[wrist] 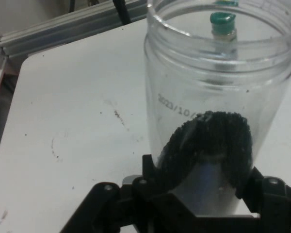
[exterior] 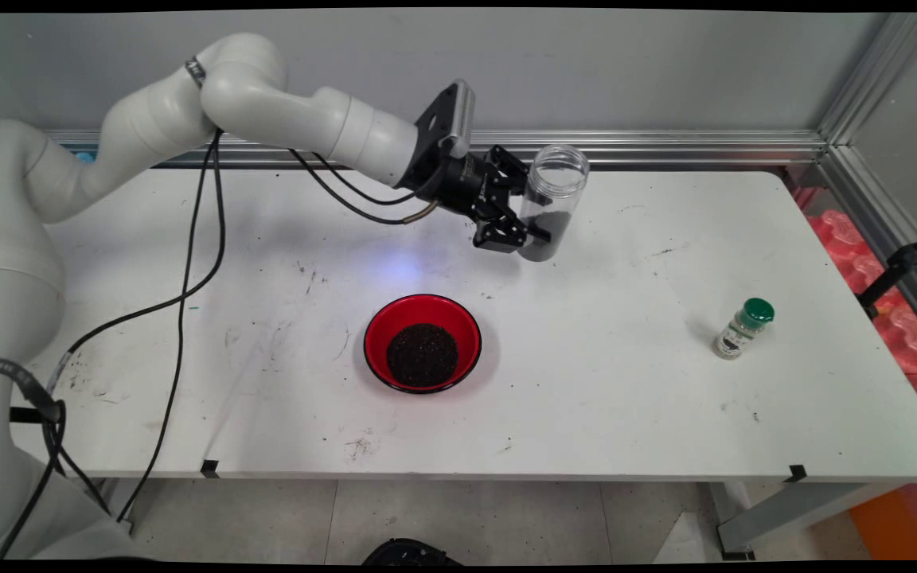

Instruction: Pour the black seasoning powder in the red bowl, then place the picked object on the table

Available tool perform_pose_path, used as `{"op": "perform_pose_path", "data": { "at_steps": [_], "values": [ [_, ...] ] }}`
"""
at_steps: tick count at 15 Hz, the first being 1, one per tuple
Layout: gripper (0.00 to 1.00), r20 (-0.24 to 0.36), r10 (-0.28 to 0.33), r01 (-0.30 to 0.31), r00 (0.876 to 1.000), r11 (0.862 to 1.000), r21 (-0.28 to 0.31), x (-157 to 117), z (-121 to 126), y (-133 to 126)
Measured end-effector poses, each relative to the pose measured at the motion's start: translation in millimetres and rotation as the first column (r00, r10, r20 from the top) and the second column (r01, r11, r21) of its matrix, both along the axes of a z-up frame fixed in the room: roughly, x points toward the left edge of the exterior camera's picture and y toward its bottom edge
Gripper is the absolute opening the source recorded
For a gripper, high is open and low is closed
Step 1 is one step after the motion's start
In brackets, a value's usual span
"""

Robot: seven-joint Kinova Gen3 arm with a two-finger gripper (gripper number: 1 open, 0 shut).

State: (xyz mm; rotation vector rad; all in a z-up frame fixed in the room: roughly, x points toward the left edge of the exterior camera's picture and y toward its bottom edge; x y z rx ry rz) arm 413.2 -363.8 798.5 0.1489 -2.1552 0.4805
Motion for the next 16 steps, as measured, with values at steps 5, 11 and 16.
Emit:
{"op": "perform_pose_path", "data": {
  "at_steps": [5, 11, 16],
  "values": [
    [0.0, -0.016, 0.012, -0.011, 1.0, 1.0, 0.026, -5, -10, -12],
    [0.0, -0.036, 0.03, -0.028, 0.999, 0.998, 0.056, -12, -23, -28],
    [0.0, -0.06, 0.049, -0.044, 0.997, 0.995, 0.092, -19, -36, -44]
  ]
}}
